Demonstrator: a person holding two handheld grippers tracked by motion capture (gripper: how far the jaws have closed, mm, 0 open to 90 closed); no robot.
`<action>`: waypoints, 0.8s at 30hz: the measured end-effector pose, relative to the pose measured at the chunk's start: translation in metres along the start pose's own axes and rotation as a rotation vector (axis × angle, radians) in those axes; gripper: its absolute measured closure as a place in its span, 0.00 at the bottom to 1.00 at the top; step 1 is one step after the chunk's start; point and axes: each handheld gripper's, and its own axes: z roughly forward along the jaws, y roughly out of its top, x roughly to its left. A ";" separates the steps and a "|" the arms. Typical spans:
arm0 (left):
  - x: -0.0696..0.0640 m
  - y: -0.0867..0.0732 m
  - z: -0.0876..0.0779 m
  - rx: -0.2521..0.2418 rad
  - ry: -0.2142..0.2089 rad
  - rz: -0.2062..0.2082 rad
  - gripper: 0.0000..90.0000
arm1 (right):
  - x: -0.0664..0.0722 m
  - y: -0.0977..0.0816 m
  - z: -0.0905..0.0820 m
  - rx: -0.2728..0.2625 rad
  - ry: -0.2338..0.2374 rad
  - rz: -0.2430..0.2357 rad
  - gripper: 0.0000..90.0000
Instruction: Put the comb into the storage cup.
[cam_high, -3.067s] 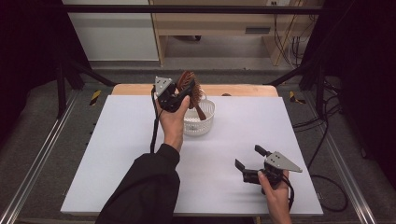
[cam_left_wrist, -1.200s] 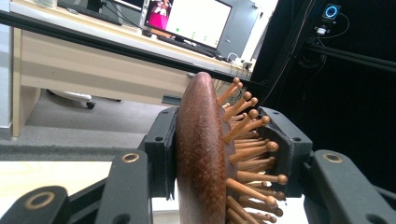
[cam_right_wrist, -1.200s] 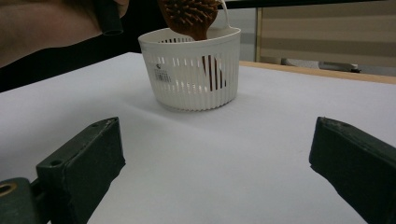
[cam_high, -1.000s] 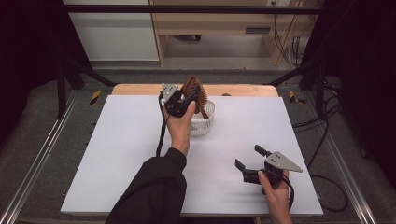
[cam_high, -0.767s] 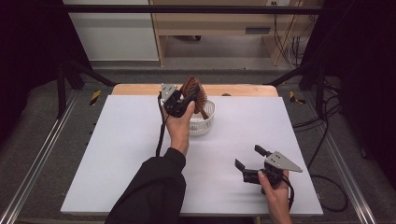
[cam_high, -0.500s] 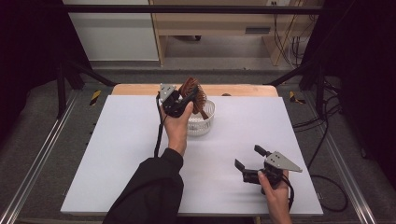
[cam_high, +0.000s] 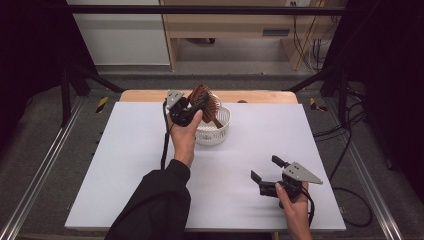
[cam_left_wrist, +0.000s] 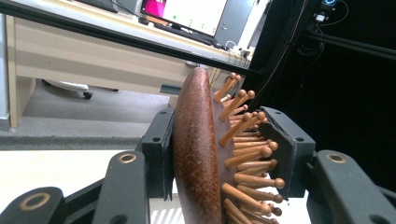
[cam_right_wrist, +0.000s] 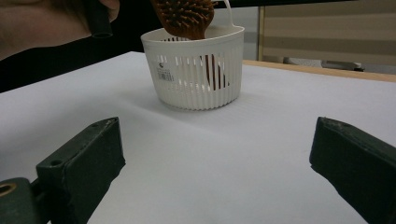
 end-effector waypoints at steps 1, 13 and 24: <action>0.001 0.000 0.000 0.002 0.000 -0.001 0.54 | 0.000 0.000 0.000 0.000 0.000 0.001 0.04; 0.012 -0.001 -0.005 0.019 -0.006 -0.011 0.54 | 0.000 0.000 0.000 -0.001 0.000 -0.006 0.04; 0.020 -0.002 -0.008 0.033 -0.018 -0.004 0.53 | 0.001 0.000 0.001 0.003 0.006 -0.008 0.04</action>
